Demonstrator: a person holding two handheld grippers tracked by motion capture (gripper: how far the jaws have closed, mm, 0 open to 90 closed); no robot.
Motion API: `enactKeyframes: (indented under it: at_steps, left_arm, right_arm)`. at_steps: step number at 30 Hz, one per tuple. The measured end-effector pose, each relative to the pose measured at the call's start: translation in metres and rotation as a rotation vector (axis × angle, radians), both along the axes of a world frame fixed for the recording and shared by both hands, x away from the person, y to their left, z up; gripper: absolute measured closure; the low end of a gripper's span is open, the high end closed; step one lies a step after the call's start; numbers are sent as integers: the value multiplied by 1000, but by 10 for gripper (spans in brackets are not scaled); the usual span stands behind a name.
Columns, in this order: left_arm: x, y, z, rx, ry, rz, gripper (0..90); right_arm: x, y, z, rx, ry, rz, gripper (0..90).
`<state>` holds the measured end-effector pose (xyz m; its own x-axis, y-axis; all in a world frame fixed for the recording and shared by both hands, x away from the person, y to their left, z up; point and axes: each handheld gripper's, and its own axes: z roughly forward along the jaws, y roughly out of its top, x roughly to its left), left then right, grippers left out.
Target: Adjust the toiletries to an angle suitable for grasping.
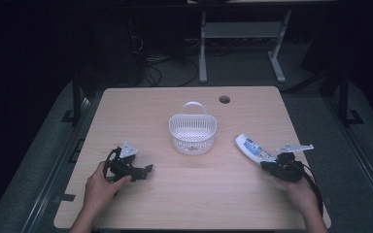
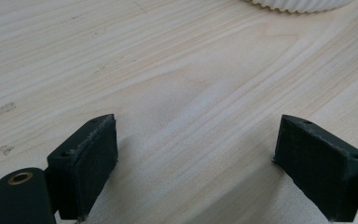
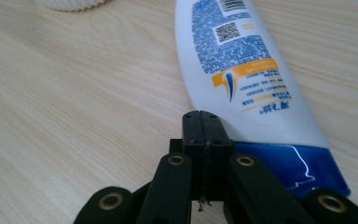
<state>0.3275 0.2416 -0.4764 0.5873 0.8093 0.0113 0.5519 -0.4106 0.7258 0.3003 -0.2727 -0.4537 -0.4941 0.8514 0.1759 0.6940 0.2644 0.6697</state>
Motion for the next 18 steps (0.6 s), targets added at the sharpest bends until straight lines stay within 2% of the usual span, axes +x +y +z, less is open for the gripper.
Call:
enactKeyframes:
  at_steps: [18]
  left_arm:
    - [0,0,0,0,0,0,126]
  right_arm:
    - [6,-31,-2,3,-9,-108,897]
